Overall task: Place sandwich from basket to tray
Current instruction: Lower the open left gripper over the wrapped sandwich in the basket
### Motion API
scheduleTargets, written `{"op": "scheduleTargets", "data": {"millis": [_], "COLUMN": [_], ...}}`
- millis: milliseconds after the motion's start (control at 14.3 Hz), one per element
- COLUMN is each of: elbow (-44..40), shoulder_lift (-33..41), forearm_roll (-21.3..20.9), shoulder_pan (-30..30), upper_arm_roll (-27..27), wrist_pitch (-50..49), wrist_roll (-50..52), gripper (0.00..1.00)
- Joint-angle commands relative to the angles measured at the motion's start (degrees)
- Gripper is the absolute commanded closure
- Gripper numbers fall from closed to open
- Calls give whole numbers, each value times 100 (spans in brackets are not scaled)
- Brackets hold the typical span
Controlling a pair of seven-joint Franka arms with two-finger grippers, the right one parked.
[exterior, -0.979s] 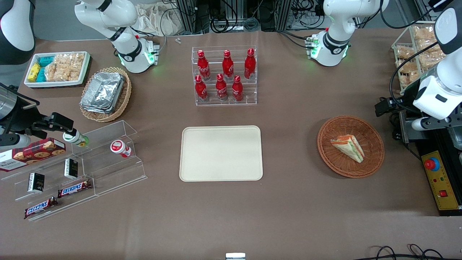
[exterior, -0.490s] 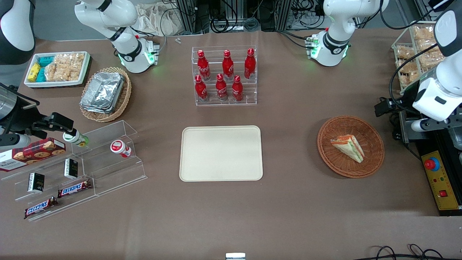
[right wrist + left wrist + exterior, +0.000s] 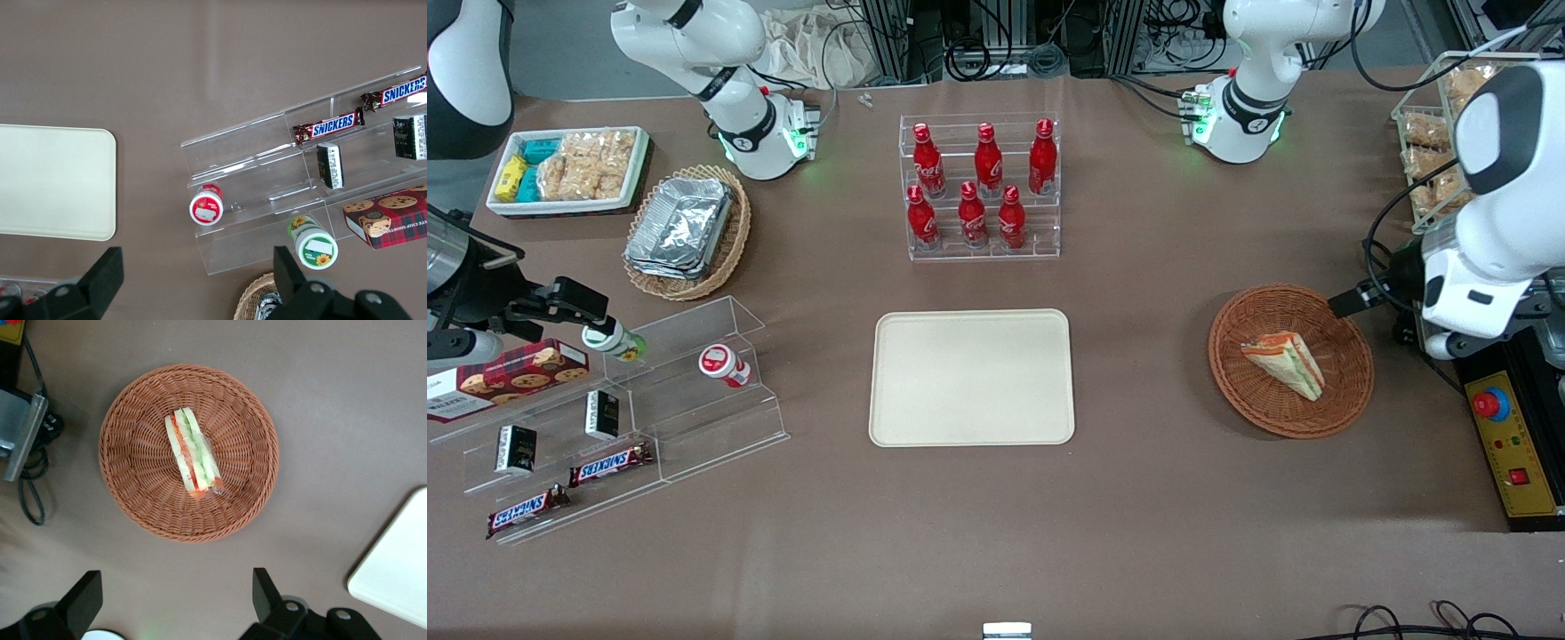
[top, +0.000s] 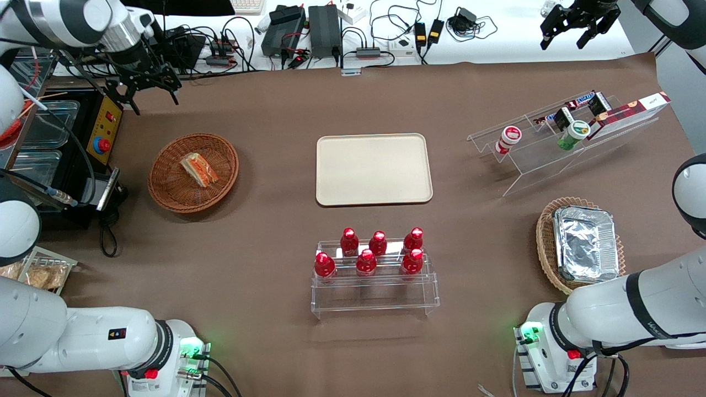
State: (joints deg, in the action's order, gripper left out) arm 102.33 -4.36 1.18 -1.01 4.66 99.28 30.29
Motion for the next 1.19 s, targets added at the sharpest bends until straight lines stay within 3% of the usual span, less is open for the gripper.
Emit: {"op": "scheduleTargets", "data": {"millis": [0,420,629,1119], "elbow": [664,1526,1799,1835], "shoulder_lift": [199,120,-134,-776], "forearm_roll": [-4,-12,-380,-461], "shoulder_pan": [-30,-39,-30,-39], "upper_arm_roll": [43,35,35,35], "wrist_pitch": [608,1725,2296,3211], "wrist_roll": [476,1170,1610,2288], "gripper": [0,0,0,0]}}
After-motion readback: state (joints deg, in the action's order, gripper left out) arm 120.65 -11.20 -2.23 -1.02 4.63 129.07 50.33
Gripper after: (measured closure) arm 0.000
